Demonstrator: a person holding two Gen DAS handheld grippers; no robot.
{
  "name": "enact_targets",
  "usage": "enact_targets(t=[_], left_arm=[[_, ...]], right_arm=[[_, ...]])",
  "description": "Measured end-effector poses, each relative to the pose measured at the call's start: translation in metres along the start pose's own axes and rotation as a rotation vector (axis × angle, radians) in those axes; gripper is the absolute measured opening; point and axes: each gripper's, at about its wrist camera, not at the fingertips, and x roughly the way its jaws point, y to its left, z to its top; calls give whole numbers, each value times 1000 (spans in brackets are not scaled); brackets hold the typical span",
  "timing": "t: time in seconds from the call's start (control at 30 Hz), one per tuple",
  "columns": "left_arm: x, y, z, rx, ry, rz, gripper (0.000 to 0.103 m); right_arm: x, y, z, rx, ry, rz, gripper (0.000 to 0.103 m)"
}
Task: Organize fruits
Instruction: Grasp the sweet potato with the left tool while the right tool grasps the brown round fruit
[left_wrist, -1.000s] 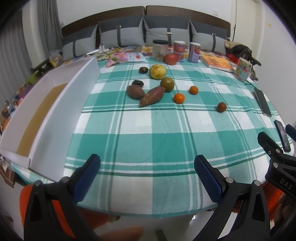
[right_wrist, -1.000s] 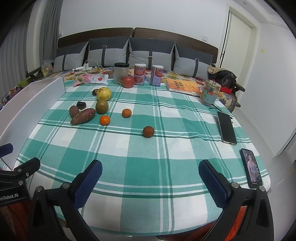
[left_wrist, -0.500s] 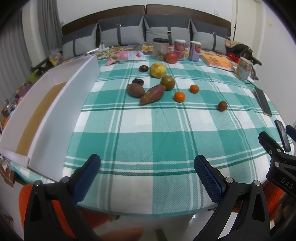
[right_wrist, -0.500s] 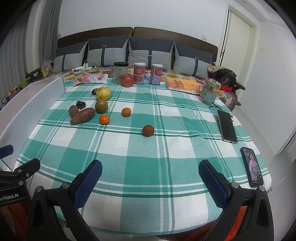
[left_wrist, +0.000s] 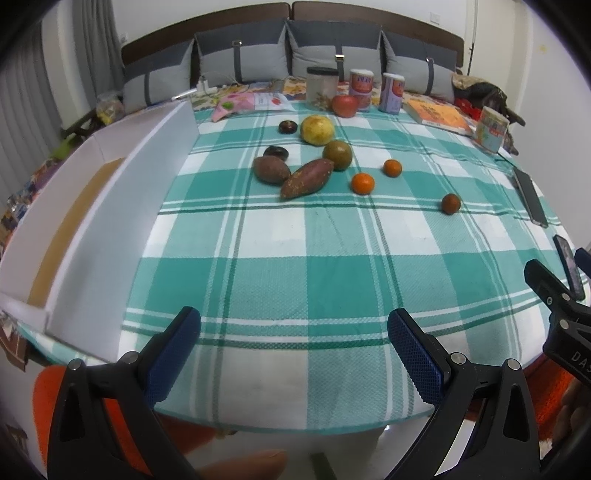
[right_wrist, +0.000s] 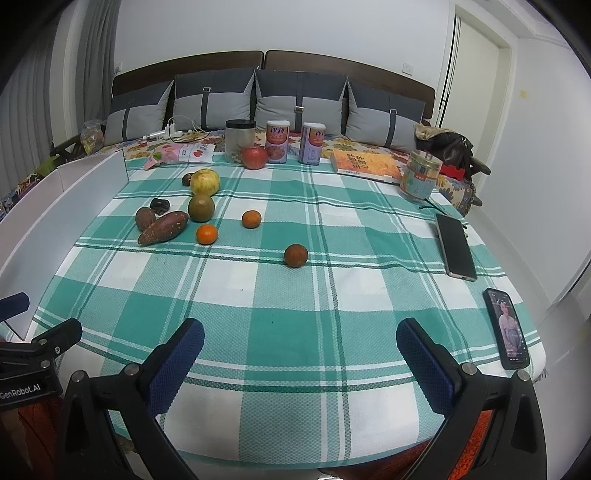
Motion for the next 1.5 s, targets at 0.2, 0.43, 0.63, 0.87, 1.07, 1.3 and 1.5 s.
enact_targets(t=[0.2,0.43,0.63,0.87,1.07,1.3,1.5], left_arm=[[74,7,6,-3,126,15,102],[103,12,0,-15,165,-10,103],[98,9,-6,-23,130,-4,103],[105,10,50,79,172,-87,100],[120,0,148,236,90,-212,100],[176,-18,168,377,179,-200,42],[189,-21,156,392,209,-183,64]], right_arm=[[71,-9,-6,29,143,44,103],[118,-14,-25,17,228,53,103],[124,-21,-30,44,236,99,103],[123,-23,-32,33,218,115,103],[123,-23,-33,31,208,117,103],[123,-23,-33,24,213,129,103],[123,-24,-32,27,217,129,103]])
